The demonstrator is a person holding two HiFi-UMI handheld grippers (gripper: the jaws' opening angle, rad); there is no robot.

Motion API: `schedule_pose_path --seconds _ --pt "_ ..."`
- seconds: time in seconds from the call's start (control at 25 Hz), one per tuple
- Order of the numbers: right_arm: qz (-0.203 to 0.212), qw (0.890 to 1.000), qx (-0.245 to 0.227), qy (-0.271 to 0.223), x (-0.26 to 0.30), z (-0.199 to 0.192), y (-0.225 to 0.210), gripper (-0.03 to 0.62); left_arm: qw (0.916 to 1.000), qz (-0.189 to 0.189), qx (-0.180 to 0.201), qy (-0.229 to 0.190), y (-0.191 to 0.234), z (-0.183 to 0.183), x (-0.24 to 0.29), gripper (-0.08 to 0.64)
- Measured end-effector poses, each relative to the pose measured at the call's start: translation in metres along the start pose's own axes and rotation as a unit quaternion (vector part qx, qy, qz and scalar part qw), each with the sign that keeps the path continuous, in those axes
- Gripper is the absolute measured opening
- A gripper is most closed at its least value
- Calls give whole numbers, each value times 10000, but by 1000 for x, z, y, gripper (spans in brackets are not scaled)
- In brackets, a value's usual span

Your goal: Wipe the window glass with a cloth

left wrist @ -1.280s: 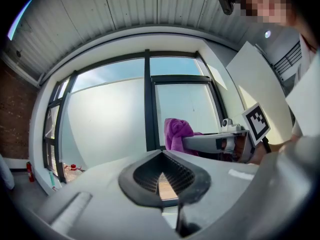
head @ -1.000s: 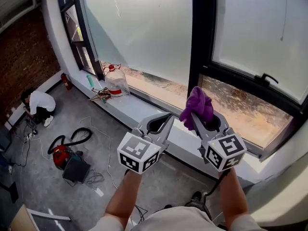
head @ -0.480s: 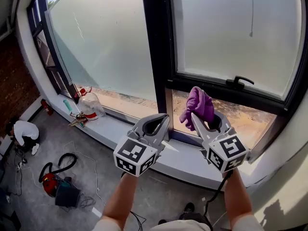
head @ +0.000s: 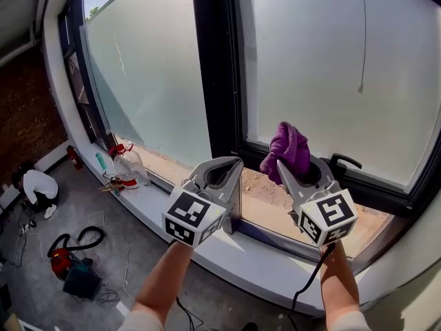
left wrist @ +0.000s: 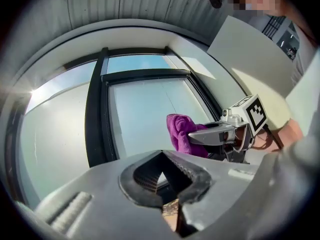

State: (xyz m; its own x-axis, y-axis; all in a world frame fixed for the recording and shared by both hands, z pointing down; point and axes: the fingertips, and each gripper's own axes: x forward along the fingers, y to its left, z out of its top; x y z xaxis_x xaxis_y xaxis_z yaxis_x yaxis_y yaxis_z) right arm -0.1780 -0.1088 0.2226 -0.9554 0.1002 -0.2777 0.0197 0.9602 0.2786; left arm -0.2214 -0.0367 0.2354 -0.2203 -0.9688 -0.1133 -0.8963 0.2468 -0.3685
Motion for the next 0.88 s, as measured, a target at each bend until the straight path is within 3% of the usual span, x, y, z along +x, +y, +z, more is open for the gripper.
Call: schedule_pose_path --seconds 0.28,0.52,0.88 --pt "144 9972 -511 -528 30 63 -39 129 9974 309 559 -342 25 60 18 8" --pt "99 9910 -1214 -561 74 97 -67 127 9915 583 1016 -558 69 92 45 8" --pt "-425 9638 -2617 -290 176 163 -109 127 9845 761 1316 -875 166 122 89 8"
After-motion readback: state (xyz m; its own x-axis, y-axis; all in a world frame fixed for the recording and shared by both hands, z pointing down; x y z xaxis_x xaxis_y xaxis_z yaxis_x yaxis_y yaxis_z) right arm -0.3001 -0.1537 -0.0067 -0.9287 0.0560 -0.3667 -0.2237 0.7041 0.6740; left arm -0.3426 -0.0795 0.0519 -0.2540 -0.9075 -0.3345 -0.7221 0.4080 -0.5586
